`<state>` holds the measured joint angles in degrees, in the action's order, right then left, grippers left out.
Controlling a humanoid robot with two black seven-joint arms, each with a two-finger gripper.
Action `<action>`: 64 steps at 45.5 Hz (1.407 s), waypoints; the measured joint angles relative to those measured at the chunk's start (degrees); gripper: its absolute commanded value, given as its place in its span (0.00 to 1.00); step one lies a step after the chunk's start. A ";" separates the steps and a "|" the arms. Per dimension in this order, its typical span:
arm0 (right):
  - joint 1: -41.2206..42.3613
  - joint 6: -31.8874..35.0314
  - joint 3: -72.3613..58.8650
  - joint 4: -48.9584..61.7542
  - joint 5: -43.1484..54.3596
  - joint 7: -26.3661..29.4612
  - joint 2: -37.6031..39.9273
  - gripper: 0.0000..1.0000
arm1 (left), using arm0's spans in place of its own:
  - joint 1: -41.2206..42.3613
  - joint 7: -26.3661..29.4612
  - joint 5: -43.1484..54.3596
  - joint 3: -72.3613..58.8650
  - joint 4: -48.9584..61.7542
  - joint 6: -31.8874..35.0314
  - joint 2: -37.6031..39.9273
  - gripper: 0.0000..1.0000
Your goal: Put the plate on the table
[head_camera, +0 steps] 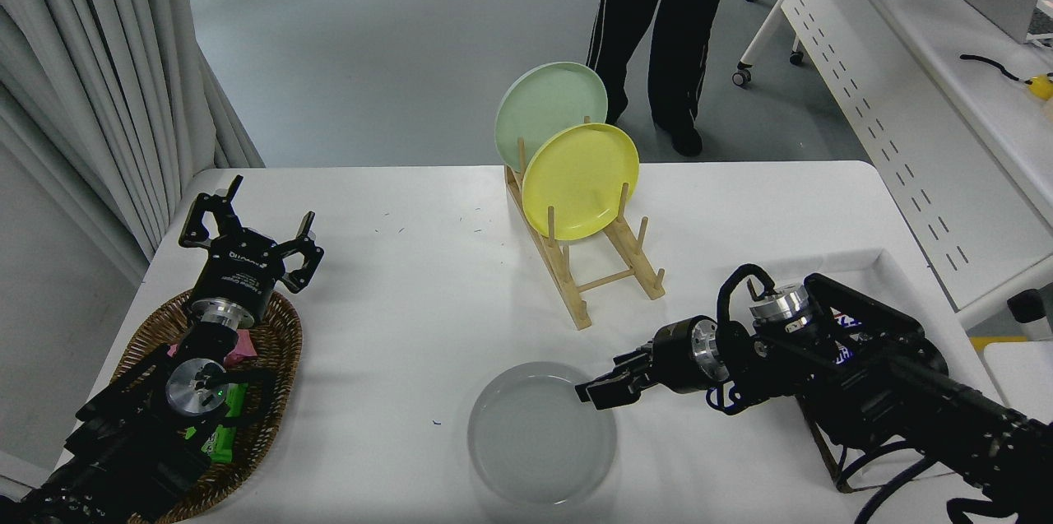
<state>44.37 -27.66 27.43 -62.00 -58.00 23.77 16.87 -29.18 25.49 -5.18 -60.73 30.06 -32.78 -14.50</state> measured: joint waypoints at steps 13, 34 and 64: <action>0.12 18.01 0.54 -3.75 2.83 -0.92 2.42 1.00 | 0.00 0.00 -0.01 0.00 0.00 0.00 0.00 1.00; -2.36 28.65 9.74 -5.08 24.59 -20.26 4.34 1.00 | 0.00 0.00 0.00 0.00 0.00 0.00 0.00 1.00; -11.25 35.94 28.99 7.79 55.59 -27.99 3.15 1.00 | 0.00 0.00 0.00 0.00 0.00 0.00 0.00 1.00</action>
<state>33.12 8.29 56.42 -54.22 -2.41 -4.22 20.02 -29.18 25.49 -5.19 -60.73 30.06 -32.78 -14.50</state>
